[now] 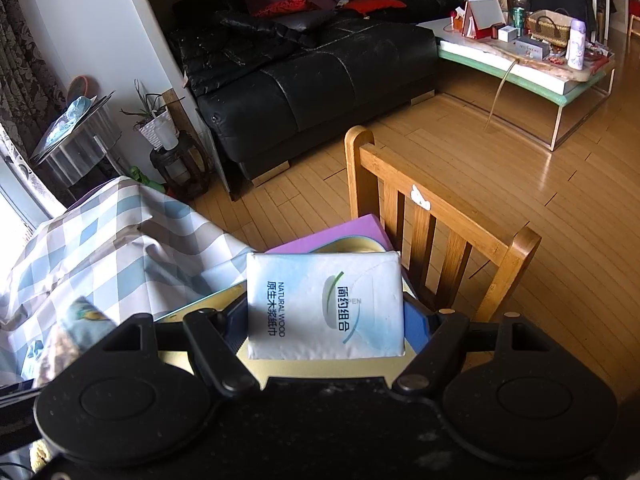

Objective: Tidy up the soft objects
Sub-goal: 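Carry the sachet and tissue pack over the gold tray and release both, then move the left tool toward the blue face mask while the right tool reaches the yellow knitted toy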

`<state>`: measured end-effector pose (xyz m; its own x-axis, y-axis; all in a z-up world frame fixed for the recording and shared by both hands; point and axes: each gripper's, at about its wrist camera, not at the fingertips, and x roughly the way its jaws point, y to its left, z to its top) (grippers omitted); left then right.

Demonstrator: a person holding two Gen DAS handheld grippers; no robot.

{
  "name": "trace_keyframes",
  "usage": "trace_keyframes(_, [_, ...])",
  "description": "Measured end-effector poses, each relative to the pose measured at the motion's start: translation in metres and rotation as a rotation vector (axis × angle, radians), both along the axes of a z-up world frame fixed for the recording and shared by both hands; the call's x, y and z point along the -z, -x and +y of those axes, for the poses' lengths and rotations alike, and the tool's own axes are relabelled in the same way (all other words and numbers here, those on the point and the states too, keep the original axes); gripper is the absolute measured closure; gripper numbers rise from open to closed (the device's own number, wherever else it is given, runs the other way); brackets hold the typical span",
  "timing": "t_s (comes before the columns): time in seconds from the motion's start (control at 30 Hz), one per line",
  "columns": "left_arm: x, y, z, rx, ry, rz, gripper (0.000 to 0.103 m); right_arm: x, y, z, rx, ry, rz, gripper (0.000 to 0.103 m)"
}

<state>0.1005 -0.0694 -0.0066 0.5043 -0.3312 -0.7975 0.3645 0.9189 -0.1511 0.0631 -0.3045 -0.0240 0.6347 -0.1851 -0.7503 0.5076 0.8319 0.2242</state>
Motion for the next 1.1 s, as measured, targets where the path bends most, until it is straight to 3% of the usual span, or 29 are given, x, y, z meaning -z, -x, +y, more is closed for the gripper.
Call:
trace_keyframes(0.13, [0.005,0.002,-0.008,0.002,-0.021,-0.004,0.047,0.003,0.001,-0.003,-0.004,-0.009,0.0,0.028])
trace_keyframes(0.2, [0.005,0.004,-0.011,0.001,-0.032,-0.019,0.035,0.003,0.002,-0.004,-0.006,-0.011,-0.005,0.027])
trace_keyframes(0.27, [0.003,0.005,-0.012,-0.002,-0.035,-0.031,0.033,0.003,0.003,-0.004,-0.006,-0.014,-0.014,0.023])
trace_keyframes(1.1, [0.022,0.026,-0.005,0.009,-0.075,0.065,0.026,0.004,0.008,0.003,-0.019,-0.017,0.002,0.018])
